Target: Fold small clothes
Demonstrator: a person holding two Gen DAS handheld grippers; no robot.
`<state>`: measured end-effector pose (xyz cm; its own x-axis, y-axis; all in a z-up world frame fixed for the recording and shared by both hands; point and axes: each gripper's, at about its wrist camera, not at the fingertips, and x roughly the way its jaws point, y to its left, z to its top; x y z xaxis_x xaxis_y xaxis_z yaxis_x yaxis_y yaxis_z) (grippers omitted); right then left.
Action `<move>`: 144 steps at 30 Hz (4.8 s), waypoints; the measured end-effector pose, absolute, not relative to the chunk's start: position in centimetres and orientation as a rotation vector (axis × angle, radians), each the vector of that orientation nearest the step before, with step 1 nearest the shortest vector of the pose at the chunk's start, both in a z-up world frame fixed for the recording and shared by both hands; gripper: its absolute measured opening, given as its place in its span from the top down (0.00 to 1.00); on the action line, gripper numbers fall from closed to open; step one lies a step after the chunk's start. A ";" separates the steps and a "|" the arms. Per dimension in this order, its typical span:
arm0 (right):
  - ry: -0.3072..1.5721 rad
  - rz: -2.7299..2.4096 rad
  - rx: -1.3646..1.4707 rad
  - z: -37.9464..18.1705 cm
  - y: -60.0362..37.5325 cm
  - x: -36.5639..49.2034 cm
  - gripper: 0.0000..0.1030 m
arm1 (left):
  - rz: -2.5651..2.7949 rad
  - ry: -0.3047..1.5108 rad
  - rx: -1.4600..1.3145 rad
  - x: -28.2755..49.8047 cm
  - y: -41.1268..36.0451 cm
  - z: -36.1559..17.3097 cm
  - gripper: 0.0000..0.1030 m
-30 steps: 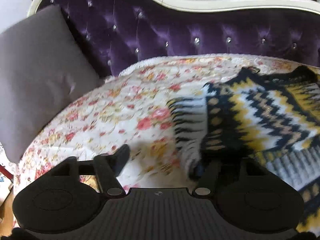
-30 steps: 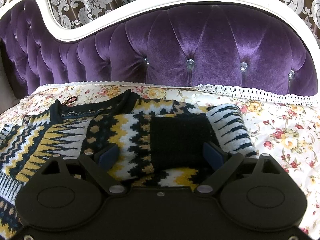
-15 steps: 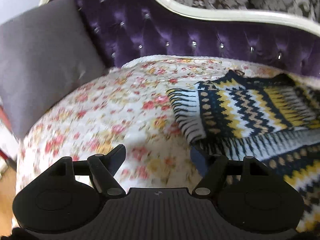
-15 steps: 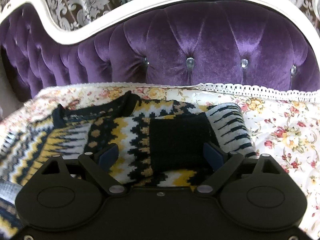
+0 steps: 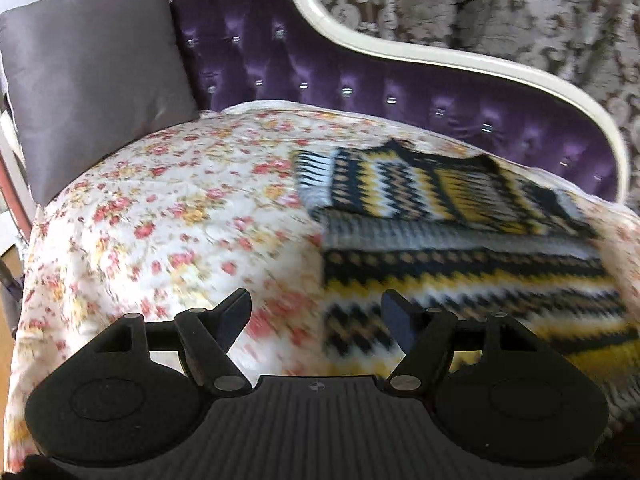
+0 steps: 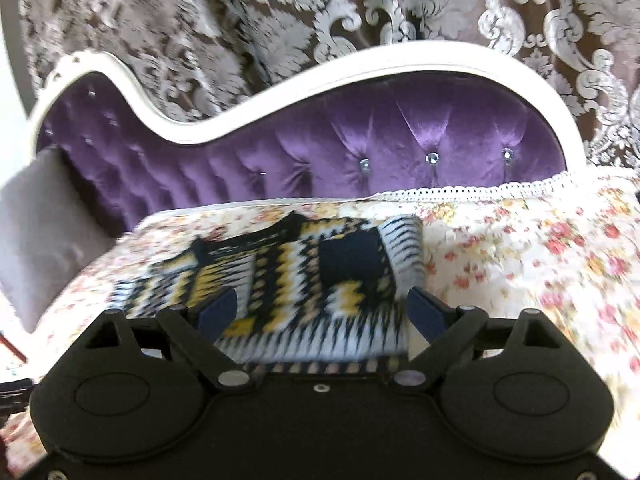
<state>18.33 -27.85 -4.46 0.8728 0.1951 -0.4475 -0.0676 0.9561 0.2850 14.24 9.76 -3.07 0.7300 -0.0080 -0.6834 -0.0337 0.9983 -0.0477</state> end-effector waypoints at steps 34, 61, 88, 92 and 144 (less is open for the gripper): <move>0.622 0.114 0.332 -12.4 -25.1 3.5 0.05 | -0.146 0.899 -0.157 2.9 6.5 -8.3 0.32; 0.655 0.294 0.478 -13.7 -24.9 3.0 0.73 | -0.226 0.934 -0.365 3.9 7.6 -10.7 0.92; 0.383 0.355 0.662 -5.7 -28.6 19.7 0.85 | -0.209 0.595 -0.460 21.9 11.4 0.2 0.95; 0.420 0.289 0.664 -7.0 -29.0 25.4 0.85 | -0.150 0.600 -0.406 26.4 11.6 -0.9 0.97; 0.435 0.341 0.155 -8.2 -26.6 28.0 0.89 | -0.394 0.601 0.107 28.3 6.2 -1.5 0.94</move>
